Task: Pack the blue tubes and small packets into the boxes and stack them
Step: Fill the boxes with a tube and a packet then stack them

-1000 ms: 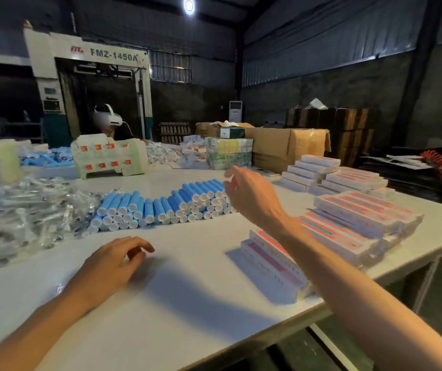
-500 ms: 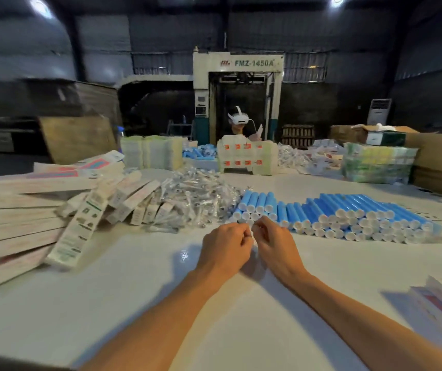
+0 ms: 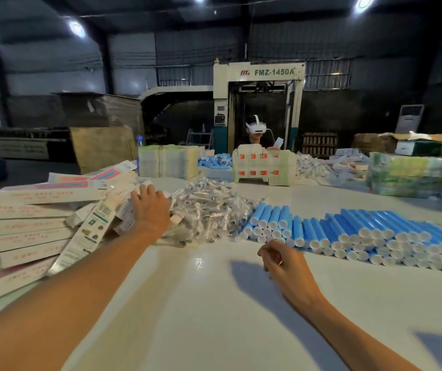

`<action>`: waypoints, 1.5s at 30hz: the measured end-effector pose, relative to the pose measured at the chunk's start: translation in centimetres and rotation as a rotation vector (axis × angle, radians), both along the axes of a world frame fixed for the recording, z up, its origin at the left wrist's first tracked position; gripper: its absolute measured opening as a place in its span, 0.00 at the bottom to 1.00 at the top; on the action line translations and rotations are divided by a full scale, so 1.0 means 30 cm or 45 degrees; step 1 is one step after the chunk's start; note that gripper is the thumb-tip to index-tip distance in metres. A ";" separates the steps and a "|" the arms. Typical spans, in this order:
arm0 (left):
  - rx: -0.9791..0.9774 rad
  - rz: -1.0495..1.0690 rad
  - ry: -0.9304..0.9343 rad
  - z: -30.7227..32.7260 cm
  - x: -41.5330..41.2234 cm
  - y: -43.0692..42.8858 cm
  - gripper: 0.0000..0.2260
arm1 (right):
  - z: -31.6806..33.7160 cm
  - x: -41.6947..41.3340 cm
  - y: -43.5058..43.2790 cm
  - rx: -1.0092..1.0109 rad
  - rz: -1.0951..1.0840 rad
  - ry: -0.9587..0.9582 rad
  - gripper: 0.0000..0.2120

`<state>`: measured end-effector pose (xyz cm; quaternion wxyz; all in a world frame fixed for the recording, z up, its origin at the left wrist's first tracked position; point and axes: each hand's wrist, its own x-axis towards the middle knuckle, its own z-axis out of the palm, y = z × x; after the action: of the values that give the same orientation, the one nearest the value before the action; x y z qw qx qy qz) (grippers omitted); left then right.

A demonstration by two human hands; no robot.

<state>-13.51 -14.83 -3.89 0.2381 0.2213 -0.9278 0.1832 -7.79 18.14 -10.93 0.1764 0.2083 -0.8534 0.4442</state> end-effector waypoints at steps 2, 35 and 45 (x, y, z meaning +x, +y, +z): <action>-0.089 0.047 -0.048 -0.003 -0.010 -0.039 0.21 | 0.003 -0.009 0.005 -0.051 0.006 -0.037 0.09; 2.467 -1.220 0.128 -0.013 0.264 0.402 0.13 | 0.006 0.003 0.004 0.117 0.064 0.043 0.07; 2.781 -1.101 0.039 -0.176 0.288 0.561 0.18 | 0.066 -0.112 0.044 -0.152 -0.399 -0.005 0.06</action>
<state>-4.89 1.99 -9.16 -0.0246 -0.0232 -0.5875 -0.8085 -11.16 19.45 -8.94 0.2539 0.0610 -0.8479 0.4614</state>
